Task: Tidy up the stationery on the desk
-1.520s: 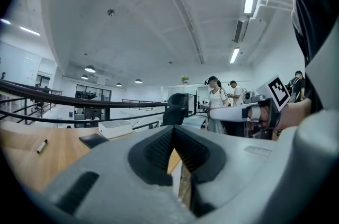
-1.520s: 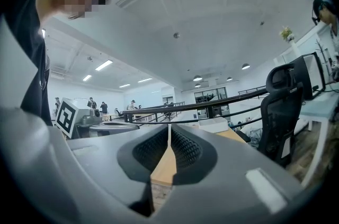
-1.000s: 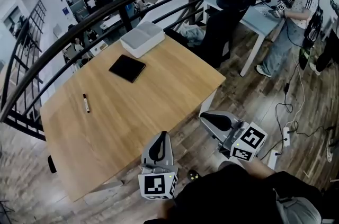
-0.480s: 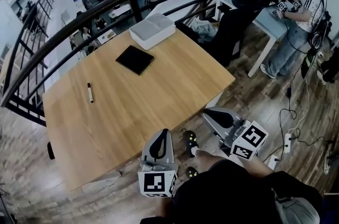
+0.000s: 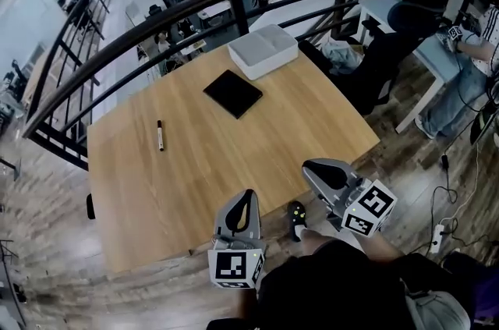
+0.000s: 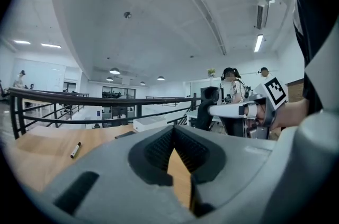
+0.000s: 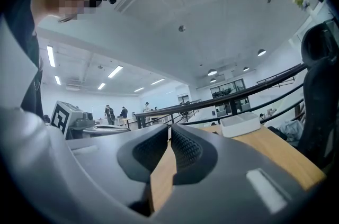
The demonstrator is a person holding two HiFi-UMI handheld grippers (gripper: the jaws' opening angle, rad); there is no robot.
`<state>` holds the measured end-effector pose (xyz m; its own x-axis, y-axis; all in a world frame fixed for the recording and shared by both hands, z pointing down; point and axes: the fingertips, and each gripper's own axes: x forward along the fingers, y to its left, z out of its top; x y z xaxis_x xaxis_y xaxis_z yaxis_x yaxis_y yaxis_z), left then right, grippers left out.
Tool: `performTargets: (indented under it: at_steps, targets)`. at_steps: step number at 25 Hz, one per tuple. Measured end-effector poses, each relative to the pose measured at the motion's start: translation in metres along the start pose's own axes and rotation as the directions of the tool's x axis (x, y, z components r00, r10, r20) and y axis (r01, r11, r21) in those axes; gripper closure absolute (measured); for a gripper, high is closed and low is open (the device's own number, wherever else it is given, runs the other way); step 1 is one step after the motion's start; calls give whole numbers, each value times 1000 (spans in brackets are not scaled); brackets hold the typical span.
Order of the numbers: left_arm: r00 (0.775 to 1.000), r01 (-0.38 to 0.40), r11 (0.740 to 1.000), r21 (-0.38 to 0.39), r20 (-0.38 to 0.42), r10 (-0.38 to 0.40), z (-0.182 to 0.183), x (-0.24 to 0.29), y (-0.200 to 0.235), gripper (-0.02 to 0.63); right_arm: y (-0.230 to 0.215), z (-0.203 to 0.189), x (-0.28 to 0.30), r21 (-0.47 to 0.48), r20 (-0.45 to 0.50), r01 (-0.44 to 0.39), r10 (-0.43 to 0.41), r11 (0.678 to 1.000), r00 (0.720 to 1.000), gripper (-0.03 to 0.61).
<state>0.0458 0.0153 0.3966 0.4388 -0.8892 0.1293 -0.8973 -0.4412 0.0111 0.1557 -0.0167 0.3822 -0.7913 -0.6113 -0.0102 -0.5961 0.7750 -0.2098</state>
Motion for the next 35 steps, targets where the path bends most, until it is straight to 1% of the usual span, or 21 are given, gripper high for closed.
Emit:
performTargets:
  at_steps: [5, 9, 14, 22, 27, 35]
  targets:
    - [999, -32, 999, -20, -8, 32, -2, 17, 22, 615, -21, -3, 23, 22, -6, -13, 13, 1000, 1000, 563]
    - [999, -52, 998, -46, -12, 51, 6, 27, 44, 615, -31, 5, 45, 33, -8, -24, 25, 999, 1000, 563]
    - [995, -100, 994, -34, -21, 99, 11, 46, 65, 615, -56, 11, 69, 44, -1, -49, 49, 998, 999, 560]
    - [990, -141, 989, -54, -33, 140, 19, 83, 97, 615, -92, 21, 107, 54, 2, -76, 76, 996, 997, 557]
    - [983, -176, 983, -51, -57, 173, 17, 98, 116, 610, -117, 20, 126, 58, -12, -76, 76, 995, 997, 555]
    - [973, -225, 971, -77, -68, 220, 16, 123, 151, 595, -149, 19, 159, 44, -41, -83, 84, 996, 996, 549]
